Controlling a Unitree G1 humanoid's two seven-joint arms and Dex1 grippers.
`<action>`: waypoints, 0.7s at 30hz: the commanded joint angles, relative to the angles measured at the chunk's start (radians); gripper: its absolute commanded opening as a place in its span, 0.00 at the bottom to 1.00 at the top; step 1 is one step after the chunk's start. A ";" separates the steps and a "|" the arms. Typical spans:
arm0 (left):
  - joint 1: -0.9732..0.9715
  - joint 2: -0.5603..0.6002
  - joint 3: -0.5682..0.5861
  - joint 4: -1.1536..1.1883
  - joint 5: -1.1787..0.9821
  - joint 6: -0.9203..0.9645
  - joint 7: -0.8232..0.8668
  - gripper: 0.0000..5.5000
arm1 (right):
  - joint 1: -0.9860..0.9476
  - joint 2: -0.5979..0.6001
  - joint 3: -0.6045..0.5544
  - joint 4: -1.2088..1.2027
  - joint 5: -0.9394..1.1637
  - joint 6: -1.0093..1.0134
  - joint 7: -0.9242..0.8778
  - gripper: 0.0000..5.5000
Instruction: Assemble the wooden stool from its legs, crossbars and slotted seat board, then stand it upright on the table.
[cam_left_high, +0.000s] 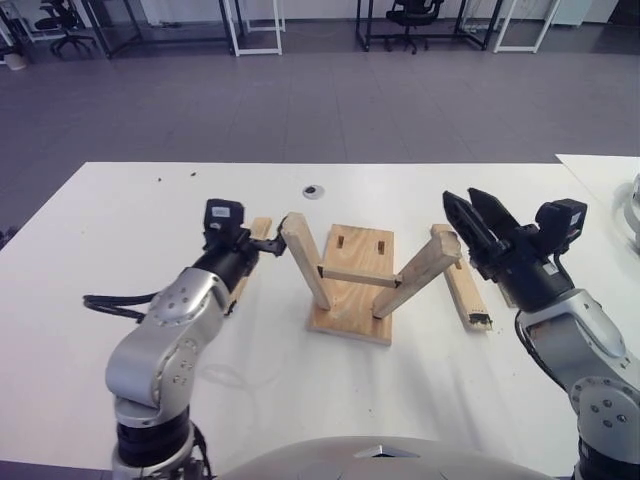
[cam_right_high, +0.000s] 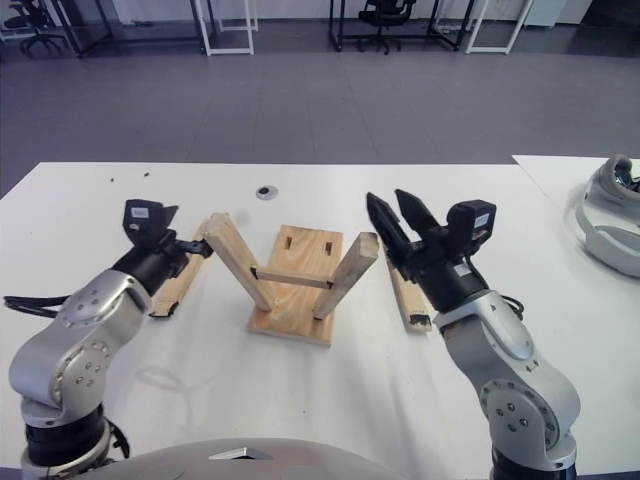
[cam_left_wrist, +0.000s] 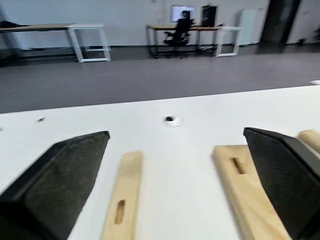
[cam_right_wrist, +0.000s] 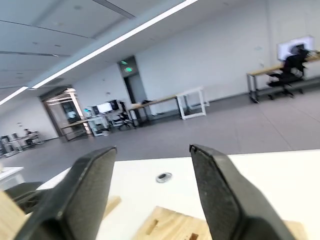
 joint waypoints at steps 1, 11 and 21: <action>0.142 0.189 0.013 0.105 0.043 -0.134 -0.223 0.90 | -0.068 -0.052 0.078 0.201 -0.128 -0.018 0.146 0.50; 0.388 0.594 -0.204 0.143 0.204 -0.356 -0.685 0.90 | -0.047 -0.145 0.480 0.239 -0.391 -0.046 0.619 0.50; 0.147 0.464 -0.502 0.283 0.419 -0.442 -0.645 0.90 | -0.652 -0.013 0.659 1.454 -1.026 -0.469 0.602 0.50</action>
